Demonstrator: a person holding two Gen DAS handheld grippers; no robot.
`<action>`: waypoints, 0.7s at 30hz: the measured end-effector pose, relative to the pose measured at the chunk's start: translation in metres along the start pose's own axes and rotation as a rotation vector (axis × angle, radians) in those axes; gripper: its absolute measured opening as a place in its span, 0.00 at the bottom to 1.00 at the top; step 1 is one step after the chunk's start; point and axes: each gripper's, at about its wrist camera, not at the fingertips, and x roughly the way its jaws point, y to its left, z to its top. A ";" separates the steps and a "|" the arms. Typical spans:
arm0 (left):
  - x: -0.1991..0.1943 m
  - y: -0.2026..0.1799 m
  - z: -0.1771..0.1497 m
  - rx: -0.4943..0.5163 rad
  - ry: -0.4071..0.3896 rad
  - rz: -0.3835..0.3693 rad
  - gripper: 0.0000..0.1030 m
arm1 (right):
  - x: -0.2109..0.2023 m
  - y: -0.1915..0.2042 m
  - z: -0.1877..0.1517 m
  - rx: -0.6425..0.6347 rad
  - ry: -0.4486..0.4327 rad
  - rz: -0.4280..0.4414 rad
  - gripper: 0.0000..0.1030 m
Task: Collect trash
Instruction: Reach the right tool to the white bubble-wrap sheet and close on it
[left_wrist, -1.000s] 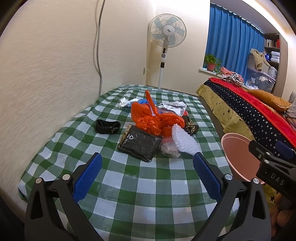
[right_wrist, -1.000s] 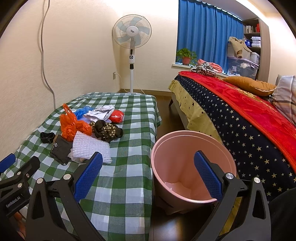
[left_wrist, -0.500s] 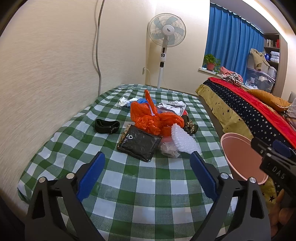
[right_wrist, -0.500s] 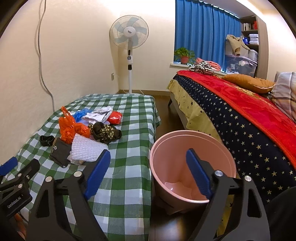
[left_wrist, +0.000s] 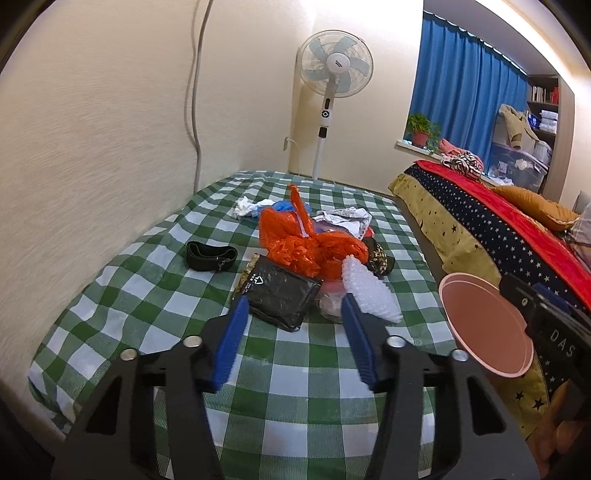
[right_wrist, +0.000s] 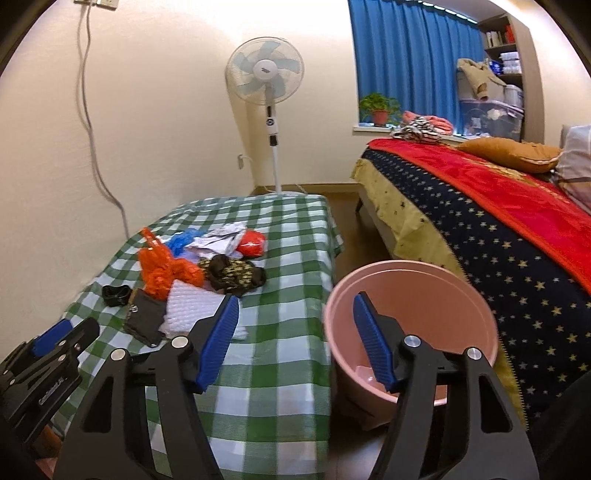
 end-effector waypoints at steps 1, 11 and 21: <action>0.001 0.002 0.001 -0.005 0.002 0.001 0.45 | 0.001 0.002 0.000 -0.001 0.002 0.007 0.62; 0.022 0.024 0.010 -0.083 0.030 0.045 0.35 | 0.033 0.032 -0.002 -0.030 0.034 0.107 0.62; 0.040 0.043 0.021 -0.119 0.047 0.083 0.32 | 0.069 0.071 0.001 -0.085 0.085 0.184 0.64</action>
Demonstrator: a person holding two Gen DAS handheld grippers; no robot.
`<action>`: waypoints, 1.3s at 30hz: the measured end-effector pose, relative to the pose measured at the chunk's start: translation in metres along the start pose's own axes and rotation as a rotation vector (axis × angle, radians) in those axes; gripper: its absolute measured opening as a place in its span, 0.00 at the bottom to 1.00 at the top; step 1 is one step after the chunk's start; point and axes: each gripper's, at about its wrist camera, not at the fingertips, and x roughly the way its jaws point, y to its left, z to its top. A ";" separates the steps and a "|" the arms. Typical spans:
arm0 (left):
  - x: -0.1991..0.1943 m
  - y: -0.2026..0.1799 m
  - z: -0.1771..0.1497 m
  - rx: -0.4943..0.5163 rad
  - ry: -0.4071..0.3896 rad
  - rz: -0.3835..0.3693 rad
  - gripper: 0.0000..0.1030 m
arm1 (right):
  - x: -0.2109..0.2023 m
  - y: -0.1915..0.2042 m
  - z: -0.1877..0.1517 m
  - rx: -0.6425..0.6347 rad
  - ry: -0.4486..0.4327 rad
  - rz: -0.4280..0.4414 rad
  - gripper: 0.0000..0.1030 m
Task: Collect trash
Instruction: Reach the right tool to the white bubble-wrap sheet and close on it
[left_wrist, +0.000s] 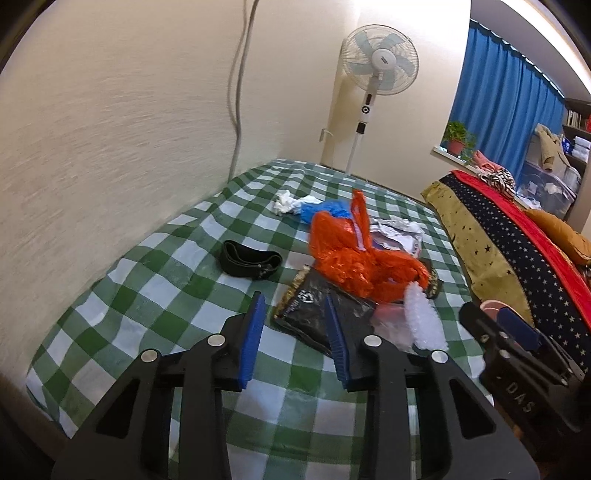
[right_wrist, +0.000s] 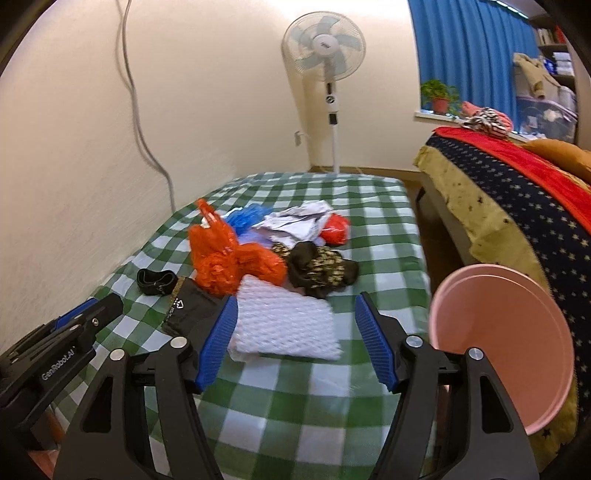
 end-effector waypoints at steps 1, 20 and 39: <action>0.002 0.002 0.001 -0.001 0.002 0.004 0.32 | 0.005 0.003 0.000 -0.006 0.007 0.004 0.65; 0.067 0.005 0.010 -0.034 0.106 -0.035 0.33 | 0.043 0.001 -0.012 -0.007 0.154 0.050 0.08; 0.125 -0.002 0.026 0.006 0.238 -0.164 0.66 | 0.028 -0.024 -0.004 0.046 0.112 0.039 0.07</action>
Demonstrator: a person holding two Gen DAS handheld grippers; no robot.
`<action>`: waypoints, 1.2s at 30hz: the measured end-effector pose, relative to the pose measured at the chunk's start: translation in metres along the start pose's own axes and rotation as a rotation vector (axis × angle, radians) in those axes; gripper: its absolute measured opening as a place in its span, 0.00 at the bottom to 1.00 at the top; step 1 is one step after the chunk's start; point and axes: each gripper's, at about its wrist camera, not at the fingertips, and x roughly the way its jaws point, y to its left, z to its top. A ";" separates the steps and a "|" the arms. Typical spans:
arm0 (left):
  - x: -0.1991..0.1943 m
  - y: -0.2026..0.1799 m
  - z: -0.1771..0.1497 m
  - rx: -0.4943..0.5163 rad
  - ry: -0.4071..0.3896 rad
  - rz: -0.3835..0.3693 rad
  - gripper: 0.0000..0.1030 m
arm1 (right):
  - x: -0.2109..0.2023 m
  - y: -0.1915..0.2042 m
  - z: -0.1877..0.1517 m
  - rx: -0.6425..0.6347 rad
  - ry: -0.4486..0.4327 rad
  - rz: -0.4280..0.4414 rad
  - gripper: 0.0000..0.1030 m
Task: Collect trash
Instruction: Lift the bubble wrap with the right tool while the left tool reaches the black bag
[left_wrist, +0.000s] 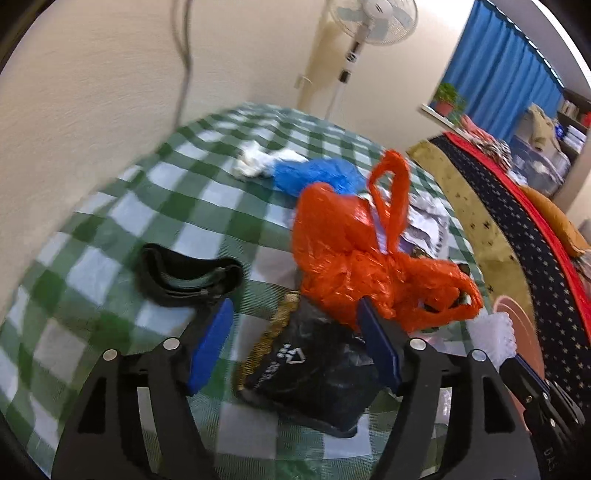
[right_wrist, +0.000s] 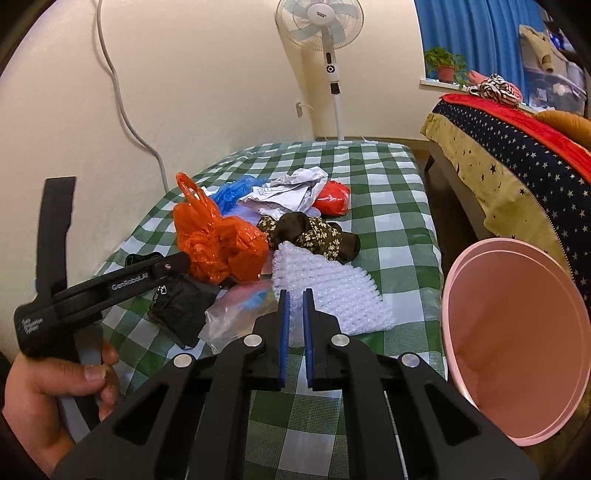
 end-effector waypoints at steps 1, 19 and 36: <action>0.003 0.000 0.000 -0.002 0.016 -0.026 0.66 | 0.000 0.000 0.000 0.000 0.000 -0.001 0.07; -0.020 -0.008 -0.025 0.050 0.063 -0.020 0.01 | -0.025 -0.002 0.002 0.005 -0.045 -0.015 0.07; -0.013 -0.040 -0.052 0.176 0.144 0.131 0.92 | -0.055 -0.016 -0.007 0.024 -0.083 -0.021 0.07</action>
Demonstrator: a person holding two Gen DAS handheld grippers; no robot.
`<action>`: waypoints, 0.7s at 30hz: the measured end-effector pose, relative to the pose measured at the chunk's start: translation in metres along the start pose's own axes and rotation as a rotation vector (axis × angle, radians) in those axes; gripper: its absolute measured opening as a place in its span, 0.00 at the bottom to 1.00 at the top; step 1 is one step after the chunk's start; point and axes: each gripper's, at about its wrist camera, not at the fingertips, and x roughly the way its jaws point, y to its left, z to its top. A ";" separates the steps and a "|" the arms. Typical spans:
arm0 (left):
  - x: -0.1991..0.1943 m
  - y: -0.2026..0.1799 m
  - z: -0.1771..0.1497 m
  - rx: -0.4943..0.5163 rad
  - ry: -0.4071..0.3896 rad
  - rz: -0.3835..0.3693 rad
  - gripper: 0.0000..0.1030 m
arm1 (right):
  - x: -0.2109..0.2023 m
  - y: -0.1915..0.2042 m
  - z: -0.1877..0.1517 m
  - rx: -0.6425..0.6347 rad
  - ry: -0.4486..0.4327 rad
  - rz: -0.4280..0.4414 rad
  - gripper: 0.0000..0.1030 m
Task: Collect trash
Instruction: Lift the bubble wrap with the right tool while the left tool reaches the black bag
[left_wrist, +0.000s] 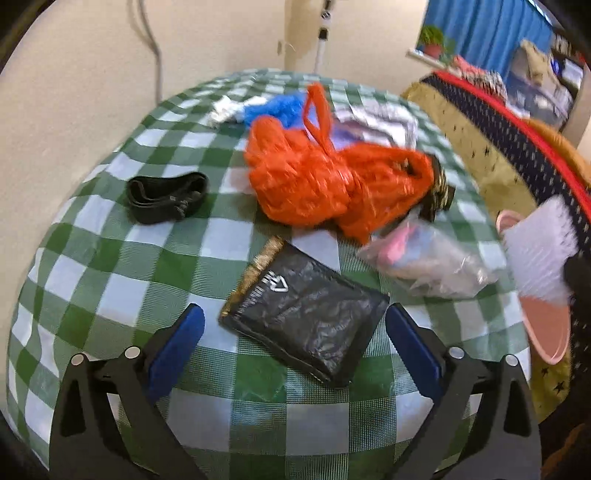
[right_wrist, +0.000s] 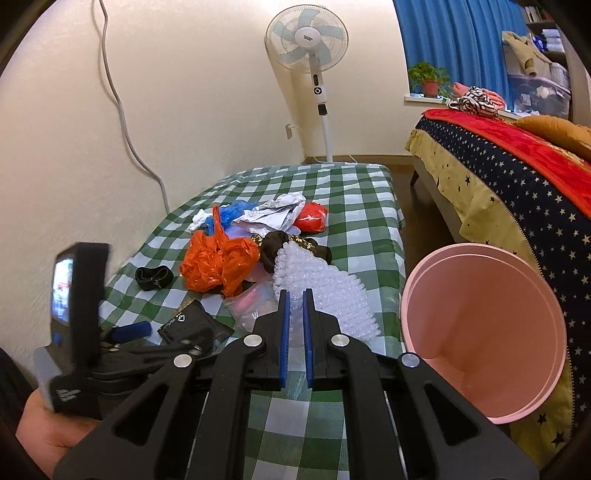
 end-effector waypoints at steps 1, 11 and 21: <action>0.004 -0.002 0.000 0.013 0.009 0.014 0.92 | -0.001 0.000 0.000 -0.001 -0.002 0.001 0.07; 0.005 0.000 0.001 0.004 -0.009 0.050 0.77 | -0.001 0.000 0.003 0.000 -0.008 0.008 0.07; -0.009 0.010 -0.002 -0.040 -0.056 0.029 0.57 | -0.011 0.001 0.002 -0.005 -0.020 0.027 0.07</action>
